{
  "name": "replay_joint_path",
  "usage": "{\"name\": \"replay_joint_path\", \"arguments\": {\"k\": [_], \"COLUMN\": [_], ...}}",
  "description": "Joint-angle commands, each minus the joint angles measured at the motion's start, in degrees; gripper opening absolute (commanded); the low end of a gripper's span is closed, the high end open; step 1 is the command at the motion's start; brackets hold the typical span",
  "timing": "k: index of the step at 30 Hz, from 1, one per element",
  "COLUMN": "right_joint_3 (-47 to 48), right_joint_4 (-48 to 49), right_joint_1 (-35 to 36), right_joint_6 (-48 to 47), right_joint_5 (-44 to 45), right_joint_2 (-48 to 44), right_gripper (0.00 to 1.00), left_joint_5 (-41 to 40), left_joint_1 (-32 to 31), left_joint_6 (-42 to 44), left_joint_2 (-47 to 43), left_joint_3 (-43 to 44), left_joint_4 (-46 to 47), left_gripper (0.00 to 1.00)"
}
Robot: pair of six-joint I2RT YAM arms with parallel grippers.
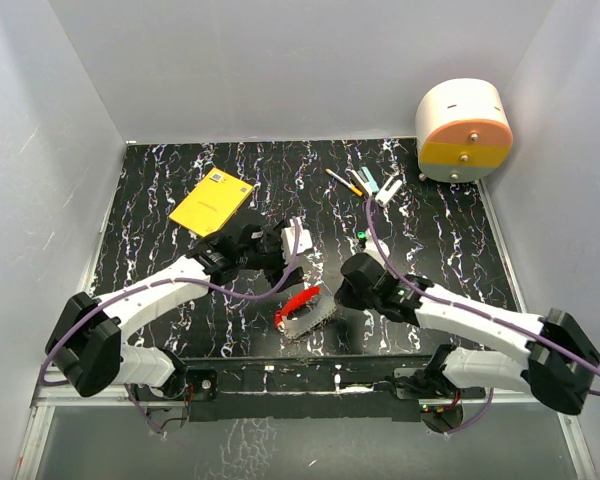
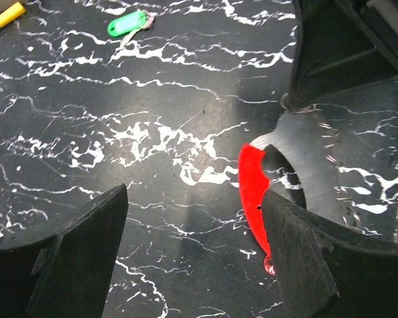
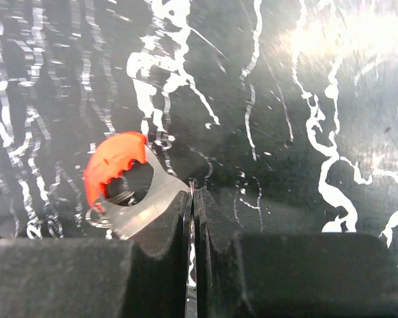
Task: Put the keys on the keyring
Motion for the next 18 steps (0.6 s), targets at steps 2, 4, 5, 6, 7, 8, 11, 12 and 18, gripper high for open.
{"name": "replay_joint_path", "arguments": {"k": [2, 4, 5, 6, 7, 8, 11, 12, 18], "right_joint_3": [-0.1, -0.6, -1.0, -1.3, -1.3, -1.1, 0.0, 0.6, 3.6], "right_joint_4": [8.0, 9.7, 11.0, 12.2, 13.2, 14.1, 15.1, 15.2, 14.8], "right_joint_1": [0.9, 1.1, 1.2, 1.4, 1.5, 1.7, 3.0, 3.4, 7.0], "right_joint_6": [-15.1, -18.7, -21.0, -22.5, -23.8, -25.4, -27.5, -28.1, -29.3], "right_joint_5": [1.6, -0.5, -2.1, -3.9, -6.0, -8.5, -12.1, -12.8, -12.2], "right_joint_2": [-9.7, -13.5, -15.1, -16.2, -17.0, -17.5, -17.6, -17.3, -14.2], "right_gripper": [0.08, 0.08, 0.08, 0.08, 0.08, 0.08, 0.08, 0.08, 0.08], "left_joint_5": [11.4, 13.9, 15.5, 17.0, 18.5, 19.8, 24.3, 25.9, 28.7], "left_joint_1": [0.3, 0.4, 0.3, 0.3, 0.3, 0.3, 0.3, 0.3, 0.4], "left_joint_6": [0.8, 0.9, 0.8, 0.8, 0.8, 0.6, -0.1, -0.1, 2.4], "left_joint_2": [-4.2, -4.5, -4.6, -4.5, -4.4, -4.3, -4.5, -4.6, -4.7], "left_joint_3": [0.4, 0.1, 0.1, 0.2, 0.1, -0.1, -0.8, -1.1, -1.7], "left_joint_4": [2.3, 4.0, 4.6, 5.1, 5.7, 6.4, 7.7, 7.8, 5.8], "left_gripper": [0.81, 0.82, 0.82, 0.83, 0.83, 0.84, 0.84, 0.84, 0.85]}}
